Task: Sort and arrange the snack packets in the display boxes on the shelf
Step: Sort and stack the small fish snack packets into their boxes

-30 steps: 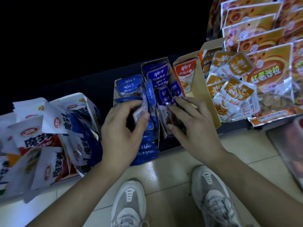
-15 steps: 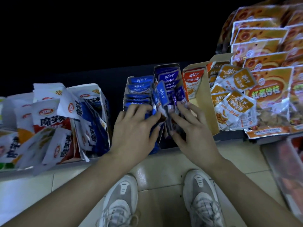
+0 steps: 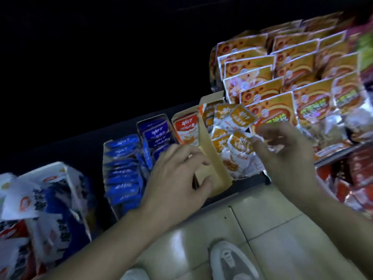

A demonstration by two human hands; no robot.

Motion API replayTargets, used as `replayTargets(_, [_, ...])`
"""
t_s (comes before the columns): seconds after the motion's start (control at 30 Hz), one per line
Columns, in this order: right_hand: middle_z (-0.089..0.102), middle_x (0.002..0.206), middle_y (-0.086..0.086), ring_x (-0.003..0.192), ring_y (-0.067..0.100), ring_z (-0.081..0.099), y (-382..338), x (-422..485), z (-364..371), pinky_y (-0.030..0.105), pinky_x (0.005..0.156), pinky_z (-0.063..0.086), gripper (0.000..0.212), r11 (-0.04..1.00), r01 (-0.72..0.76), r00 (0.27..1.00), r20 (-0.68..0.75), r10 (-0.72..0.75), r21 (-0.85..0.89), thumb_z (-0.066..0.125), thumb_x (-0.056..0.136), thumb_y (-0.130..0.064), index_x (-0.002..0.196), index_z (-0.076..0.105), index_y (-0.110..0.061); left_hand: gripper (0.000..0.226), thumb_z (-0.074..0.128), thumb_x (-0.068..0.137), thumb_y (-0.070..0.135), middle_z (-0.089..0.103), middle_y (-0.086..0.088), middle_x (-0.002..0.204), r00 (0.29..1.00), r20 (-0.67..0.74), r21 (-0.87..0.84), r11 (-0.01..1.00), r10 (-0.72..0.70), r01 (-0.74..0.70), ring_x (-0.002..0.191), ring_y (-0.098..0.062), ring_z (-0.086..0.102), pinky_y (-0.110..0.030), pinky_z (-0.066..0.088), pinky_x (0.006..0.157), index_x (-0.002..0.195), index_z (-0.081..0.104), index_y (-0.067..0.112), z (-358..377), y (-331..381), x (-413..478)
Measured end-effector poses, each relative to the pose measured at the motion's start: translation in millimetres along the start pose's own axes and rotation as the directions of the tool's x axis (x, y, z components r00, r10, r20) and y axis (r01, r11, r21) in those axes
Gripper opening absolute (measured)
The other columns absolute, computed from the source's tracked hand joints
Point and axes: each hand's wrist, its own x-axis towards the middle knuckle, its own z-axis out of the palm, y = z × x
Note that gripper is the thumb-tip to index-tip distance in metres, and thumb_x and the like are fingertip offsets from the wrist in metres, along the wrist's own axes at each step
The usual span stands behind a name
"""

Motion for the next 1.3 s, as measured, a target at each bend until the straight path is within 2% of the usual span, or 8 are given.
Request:
replayTargets(0.1, [0.056,0.118,-0.002,0.1,0.013,0.056,11.5,31.5,-4.8,0.017,0.077,0.046,0.042,0.994,-0.088,0.993,0.078,0.093,-0.064,0.077,0.086,-0.023,0.123,0.059,-0.019,0.044,0.056,0.089,0.044,0.06,0.005,0.128,0.995,0.056,0.06,0.994,0.086,-0.09,0.121,-0.02,0.05,-0.045,0.047,0.099,0.128,0.063,0.023,13.9,5.1,32.4])
replayTargets(0.27, [0.051,0.14,-0.006,0.118,0.01,0.05,23.9,76.9,12.3,0.029,0.092,0.046,0.079,0.994,-0.067,0.906,0.413,0.096,-0.085,0.078,0.084,-0.031,0.151,0.035,-0.026,0.076,0.061,0.092,0.048,0.042,-0.001,0.154,0.994,0.093,0.201,0.977,0.057,-0.075,0.136,-0.025,0.036,-0.044,0.039,0.109,0.156,0.031,0.017,29.1,-6.9,84.8])
replayTargets(0.4, [0.066,0.123,-0.001,0.108,0.009,0.063,37.6,77.9,31.4,0.035,0.09,0.056,0.053,0.997,-0.068,0.905,0.422,0.05,0.029,0.075,0.089,-0.024,0.137,0.054,-0.02,0.085,0.054,0.088,0.056,0.051,-0.001,0.145,0.993,0.111,0.299,0.952,0.035,-0.067,0.135,-0.025,0.035,-0.04,0.044,0.102,0.156,0.031,0.011,41.1,-19.8,90.6])
replayTargets(0.57, [0.066,0.089,-0.001,0.084,0.013,0.061,47.9,55.5,32.2,0.034,0.071,0.05,0.008,0.996,0.062,0.927,0.367,-0.08,0.06,0.064,0.096,-0.018,0.102,0.069,-0.016,0.071,0.058,0.088,0.041,0.055,0.008,0.139,0.998,0.013,0.043,0.997,-0.058,0.057,0.135,-0.01,0.032,-0.033,0.049,0.093,0.153,0.033,0.023,42.0,-37.5,83.7])
replayTargets(0.73, [0.064,0.086,-0.005,0.091,0.016,0.05,53.3,39.6,23.5,0.032,0.079,0.043,0.016,0.983,0.181,0.895,0.417,-0.159,-0.014,0.053,0.101,-0.028,0.097,0.068,-0.023,0.048,0.038,0.098,0.029,0.066,-0.001,0.117,0.995,-0.097,0.122,0.993,0.023,-0.011,0.109,-0.017,0.044,-0.032,0.041,0.08,0.139,0.059,0.015,50.3,-39.4,88.5])
replayTargets(0.9, [0.061,0.109,-0.019,0.106,0.013,0.052,59.8,26.2,17.6,0.029,0.086,0.045,0.037,0.964,0.265,0.882,0.402,-0.245,0.006,0.057,0.089,-0.061,0.112,0.063,-0.033,0.025,0.061,0.096,0.035,0.062,0.014,0.093,0.996,-0.072,0.077,0.996,0.06,-0.054,0.092,-0.015,0.047,-0.034,0.04,0.074,0.116,0.076,0.031,52.3,-41.9,92.9])
replayTargets(1.07, [0.044,0.147,-0.009,0.127,0.013,0.048,61.5,15.7,10.8,0.034,0.099,0.044,0.044,0.948,0.315,0.875,0.401,-0.271,-0.047,0.072,0.08,-0.053,0.114,0.061,-0.027,0.023,0.065,0.094,0.039,0.068,0.027,0.108,0.989,0.086,-0.019,0.993,0.121,-0.12,0.093,-0.012,0.054,-0.036,0.037,0.078,0.114,0.071,0.049,40.3,-43.4,89.8])
replayTargets(1.3, [0.061,0.132,-0.013,0.115,0.013,0.055,59.6,11.5,8.9,0.045,0.09,0.049,0.038,0.933,0.353,0.858,0.424,-0.29,-0.076,0.073,0.082,-0.047,0.109,0.063,-0.023,0.036,0.067,0.088,0.052,0.074,0.014,0.106,0.983,0.144,0.046,0.992,0.11,-0.118,0.089,-0.012,0.06,-0.036,0.052,0.071,0.123,0.068,0.044,36.0,-40.4,91.2])
